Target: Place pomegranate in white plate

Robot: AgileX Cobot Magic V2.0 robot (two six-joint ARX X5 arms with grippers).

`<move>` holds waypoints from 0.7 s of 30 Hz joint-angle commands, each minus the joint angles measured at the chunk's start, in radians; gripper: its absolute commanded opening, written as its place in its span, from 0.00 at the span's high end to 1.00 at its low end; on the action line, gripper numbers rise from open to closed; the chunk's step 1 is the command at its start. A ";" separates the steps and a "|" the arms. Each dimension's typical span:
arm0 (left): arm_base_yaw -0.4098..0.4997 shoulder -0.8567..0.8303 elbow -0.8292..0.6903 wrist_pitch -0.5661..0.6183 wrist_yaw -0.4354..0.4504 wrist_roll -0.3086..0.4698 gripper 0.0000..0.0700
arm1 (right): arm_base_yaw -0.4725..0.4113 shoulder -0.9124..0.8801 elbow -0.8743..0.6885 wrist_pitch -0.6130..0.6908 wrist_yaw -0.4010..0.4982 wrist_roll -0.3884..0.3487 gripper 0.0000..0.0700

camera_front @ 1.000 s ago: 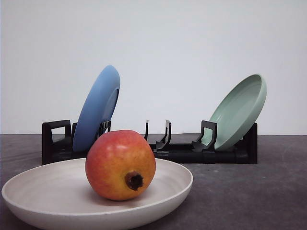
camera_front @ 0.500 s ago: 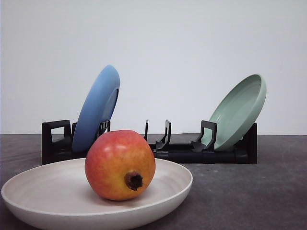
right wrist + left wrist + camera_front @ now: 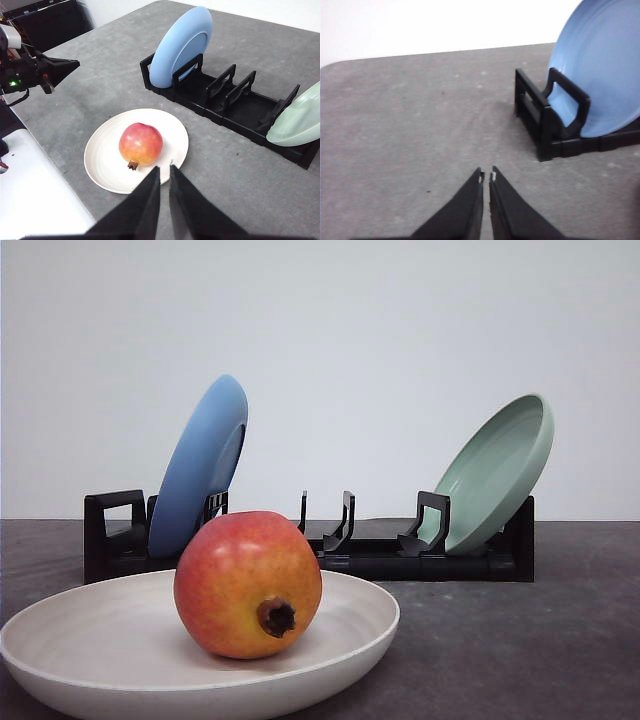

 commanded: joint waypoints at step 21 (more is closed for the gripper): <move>0.061 -0.002 -0.010 -0.004 -0.003 0.016 1.00 | 0.011 0.005 0.009 0.011 0.001 -0.010 0.96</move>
